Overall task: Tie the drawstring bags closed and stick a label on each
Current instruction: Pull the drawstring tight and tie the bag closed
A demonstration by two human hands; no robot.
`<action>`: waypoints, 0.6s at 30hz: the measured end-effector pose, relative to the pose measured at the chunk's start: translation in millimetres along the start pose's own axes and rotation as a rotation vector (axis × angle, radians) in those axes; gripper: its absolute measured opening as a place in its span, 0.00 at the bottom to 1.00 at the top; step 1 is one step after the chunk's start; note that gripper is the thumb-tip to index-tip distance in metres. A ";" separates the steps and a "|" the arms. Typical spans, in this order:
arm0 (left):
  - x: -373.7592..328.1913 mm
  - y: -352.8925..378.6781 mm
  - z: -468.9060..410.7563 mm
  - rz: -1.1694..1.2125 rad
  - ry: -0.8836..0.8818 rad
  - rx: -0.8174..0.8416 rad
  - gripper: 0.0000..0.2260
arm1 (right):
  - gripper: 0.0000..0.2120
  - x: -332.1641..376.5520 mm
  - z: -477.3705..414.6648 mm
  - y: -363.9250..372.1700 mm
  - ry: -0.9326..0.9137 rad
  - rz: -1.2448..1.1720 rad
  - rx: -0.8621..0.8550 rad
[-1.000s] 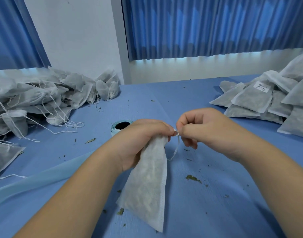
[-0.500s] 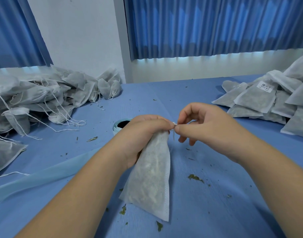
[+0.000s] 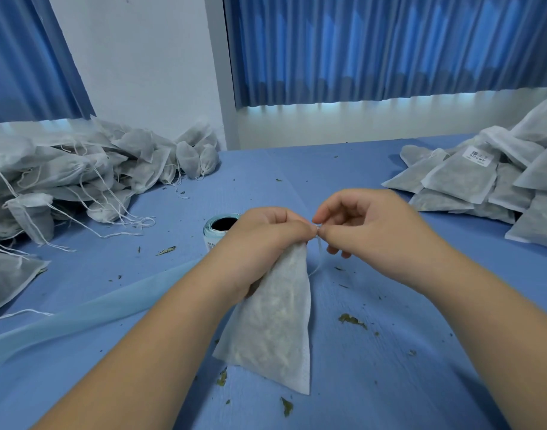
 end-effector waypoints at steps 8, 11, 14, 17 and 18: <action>0.0 7.7 -0.1 -0.262 0.175 -0.164 0.06 | 0.09 -1.8 -0.8 -0.5 0.114 0.062 -0.029; 1.5 10.2 -0.4 -0.333 0.229 -0.221 0.07 | 0.08 -3.5 -1.0 0.6 0.162 0.045 -0.005; 1.3 12.0 -0.9 -0.376 0.283 -0.263 0.08 | 0.07 -4.4 -1.3 1.4 0.187 0.005 0.016; 0.8 11.6 -0.7 -0.375 0.309 -0.279 0.08 | 0.08 -5.6 -2.0 0.3 0.202 -0.047 0.026; 0.5 11.1 -0.5 -0.370 0.306 -0.277 0.07 | 0.08 -5.9 -2.3 -0.1 0.206 -0.061 0.030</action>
Point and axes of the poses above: each hand's wrist, its own z-axis away from the middle knuckle, its own y-axis out of the palm, x = y × z, the point moved 1 cm from there along -z, towards the middle knuckle, and after that the axes turned 5 degrees about y, right-handed, at the moved point
